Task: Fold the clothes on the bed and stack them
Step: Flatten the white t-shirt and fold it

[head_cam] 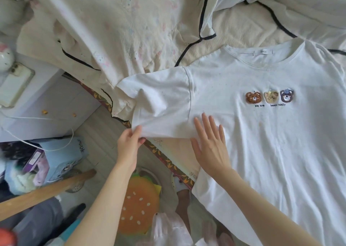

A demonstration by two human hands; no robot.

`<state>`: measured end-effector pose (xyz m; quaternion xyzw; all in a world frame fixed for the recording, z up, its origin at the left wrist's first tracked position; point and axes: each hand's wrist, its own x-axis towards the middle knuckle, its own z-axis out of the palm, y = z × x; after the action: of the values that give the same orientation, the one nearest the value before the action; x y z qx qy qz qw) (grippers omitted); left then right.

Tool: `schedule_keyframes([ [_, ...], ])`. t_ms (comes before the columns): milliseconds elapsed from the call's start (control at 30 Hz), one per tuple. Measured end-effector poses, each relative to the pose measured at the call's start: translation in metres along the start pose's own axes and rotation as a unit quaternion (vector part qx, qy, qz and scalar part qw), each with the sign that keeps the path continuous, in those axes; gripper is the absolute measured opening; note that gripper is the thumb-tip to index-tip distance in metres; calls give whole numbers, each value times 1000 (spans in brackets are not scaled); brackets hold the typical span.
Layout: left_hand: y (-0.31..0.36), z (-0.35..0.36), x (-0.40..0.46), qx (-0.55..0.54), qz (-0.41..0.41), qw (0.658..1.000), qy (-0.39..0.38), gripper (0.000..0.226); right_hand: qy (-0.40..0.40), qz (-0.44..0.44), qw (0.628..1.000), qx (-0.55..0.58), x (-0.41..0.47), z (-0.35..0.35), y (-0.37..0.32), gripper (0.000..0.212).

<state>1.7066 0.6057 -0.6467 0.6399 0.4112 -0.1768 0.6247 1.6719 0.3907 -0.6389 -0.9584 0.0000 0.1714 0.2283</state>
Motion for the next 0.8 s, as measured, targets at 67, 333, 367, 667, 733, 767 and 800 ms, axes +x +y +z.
schedule_keyframes([
  [67, -5, -13, -4, 15, 15, 1000, 10, 20, -8, -12, 1000, -19, -1, 2, -2, 55],
  [333, 18, 17, -27, 99, 108, 986, 77, 18, -86, -21, 996, -30, 11, -3, 2, 48],
  [367, 22, 24, -34, 128, 140, 978, 90, 25, -70, -12, 997, 8, 9, -8, 3, 47],
  [667, 38, 153, -92, 382, 519, 761, -78, 10, 7, 237, 963, 128, -26, -54, 72, 51],
  [733, 17, 181, -93, 498, 463, 706, -196, 22, -16, 244, 966, 85, -34, -58, 93, 53],
  [767, 7, 188, -91, 558, 431, 667, -240, 26, -32, 242, 967, 75, -38, -59, 101, 53],
  [800, -2, 189, -89, 598, 403, 640, -265, 28, -45, 241, 966, 79, -40, -59, 109, 52],
])
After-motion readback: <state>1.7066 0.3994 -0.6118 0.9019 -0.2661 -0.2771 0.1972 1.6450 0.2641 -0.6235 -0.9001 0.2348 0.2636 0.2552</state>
